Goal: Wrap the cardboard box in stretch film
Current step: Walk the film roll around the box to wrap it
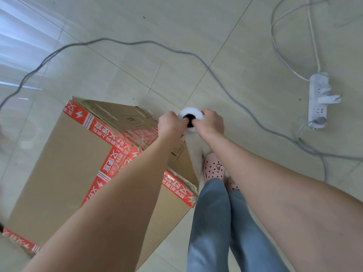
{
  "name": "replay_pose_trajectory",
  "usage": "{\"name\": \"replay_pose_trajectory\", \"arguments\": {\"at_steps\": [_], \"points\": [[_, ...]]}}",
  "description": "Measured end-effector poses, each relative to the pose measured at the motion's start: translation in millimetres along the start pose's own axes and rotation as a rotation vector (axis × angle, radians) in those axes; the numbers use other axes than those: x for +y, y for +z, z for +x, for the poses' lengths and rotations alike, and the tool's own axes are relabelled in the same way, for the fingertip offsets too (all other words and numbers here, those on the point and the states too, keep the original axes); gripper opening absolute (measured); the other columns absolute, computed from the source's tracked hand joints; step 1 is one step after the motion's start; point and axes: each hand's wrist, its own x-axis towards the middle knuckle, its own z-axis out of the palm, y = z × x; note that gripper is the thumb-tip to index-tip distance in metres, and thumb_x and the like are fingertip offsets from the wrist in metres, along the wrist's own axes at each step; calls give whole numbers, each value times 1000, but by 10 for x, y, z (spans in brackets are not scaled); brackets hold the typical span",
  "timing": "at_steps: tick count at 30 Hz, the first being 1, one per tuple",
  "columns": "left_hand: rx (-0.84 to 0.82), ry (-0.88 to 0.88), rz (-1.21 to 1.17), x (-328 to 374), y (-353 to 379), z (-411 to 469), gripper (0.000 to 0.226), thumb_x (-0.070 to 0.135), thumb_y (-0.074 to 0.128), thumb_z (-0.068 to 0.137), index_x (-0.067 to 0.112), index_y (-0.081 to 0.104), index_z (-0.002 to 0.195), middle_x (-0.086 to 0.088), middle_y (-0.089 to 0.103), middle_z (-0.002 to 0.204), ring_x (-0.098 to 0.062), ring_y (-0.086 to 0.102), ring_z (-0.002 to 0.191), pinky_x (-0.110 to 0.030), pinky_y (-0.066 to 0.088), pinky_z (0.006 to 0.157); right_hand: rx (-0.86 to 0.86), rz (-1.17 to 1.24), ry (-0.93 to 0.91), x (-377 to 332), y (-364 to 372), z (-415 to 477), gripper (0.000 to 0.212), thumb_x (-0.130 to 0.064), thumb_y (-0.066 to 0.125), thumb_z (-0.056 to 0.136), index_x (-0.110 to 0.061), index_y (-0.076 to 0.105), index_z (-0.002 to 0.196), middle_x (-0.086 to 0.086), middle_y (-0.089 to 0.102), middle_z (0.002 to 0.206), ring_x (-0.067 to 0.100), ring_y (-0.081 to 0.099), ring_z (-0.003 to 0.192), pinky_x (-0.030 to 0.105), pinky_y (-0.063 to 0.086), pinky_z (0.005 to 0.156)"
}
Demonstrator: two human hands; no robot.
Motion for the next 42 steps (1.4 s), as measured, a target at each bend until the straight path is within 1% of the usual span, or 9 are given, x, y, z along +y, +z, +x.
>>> {"name": "replay_pose_trajectory", "arguments": {"at_steps": [5, 7, 10, 15, 20, 24, 30, 35, 42], "points": [[-69, -43, -69, 6, -142, 59, 29, 26, 62, 84, 8, 45, 69, -16, 66, 76, -33, 71, 73, -44, 60, 69, -6, 19, -13, -226, -13, 65, 36, -16, 60, 83, -17, 57, 118, 4, 63, 114, 25, 58, 103, 26, 42, 74], [-61, 78, 86, 94, -177, 93, 18, 21, 60, 84, 4, 55, 90, -16, 64, 92, -34, 68, 86, -43, 58, 73, -20, 10, -8, -256, -43, 97, 35, -16, 62, 82, -17, 58, 117, 5, 63, 113, 25, 59, 104, 27, 44, 76], [-32, 273, 363, 240, -199, 153, 40, 12, 53, 88, 16, 54, 127, -12, 64, 111, -33, 63, 100, -34, 50, 70, -51, -55, -39, -293, -67, 155, 38, -14, 59, 83, -20, 58, 121, 3, 62, 119, 24, 59, 109, 23, 41, 78], [-28, 303, 445, 399, -151, 216, 15, 7, 49, 82, 8, 61, 91, -9, 63, 84, -31, 64, 80, -31, 46, 59, -52, -167, -100, -356, -169, 288, 40, -14, 57, 83, -21, 58, 123, 4, 62, 121, 25, 57, 111, 25, 41, 78], [30, 146, 198, 428, -256, 346, 8, 13, 53, 81, 6, 57, 79, -8, 58, 75, -29, 56, 68, -27, 39, 53, -47, -180, -36, -509, -218, 387, 41, -24, 65, 79, -19, 50, 116, 5, 57, 117, 26, 56, 109, 27, 37, 72], [86, -27, -41, 336, -323, 411, 20, 20, 58, 81, 5, 50, 70, -6, 53, 65, -25, 51, 60, -25, 33, 46, -97, -240, -149, -752, -190, 477, 35, -15, 60, 81, -20, 56, 115, 5, 62, 115, 25, 56, 109, 27, 39, 74], [194, -260, -316, 199, -449, 511, 21, 23, 58, 80, 3, 60, 74, -12, 67, 71, -28, 67, 67, -30, 50, 56, -179, -277, -318, -1098, -42, 551, 32, -12, 55, 85, -21, 60, 116, 3, 64, 115, 25, 58, 107, 29, 44, 81], [181, -378, -306, 22, -535, 551, 28, 31, 57, 84, 4, 60, 89, -9, 66, 81, -27, 66, 72, -30, 50, 57, -290, -216, -206, -1174, 154, 535, 34, -21, 62, 85, -18, 55, 117, 1, 61, 108, 21, 55, 92, 25, 38, 69], [121, -136, 76, 69, -725, 561, 22, 16, 54, 87, 6, 53, 107, -11, 62, 95, -28, 56, 79, -32, 42, 57, -317, -224, -180, -1230, 182, 509, 31, -12, 62, 85, -16, 60, 115, 4, 63, 116, 23, 58, 101, 23, 40, 75]]}}
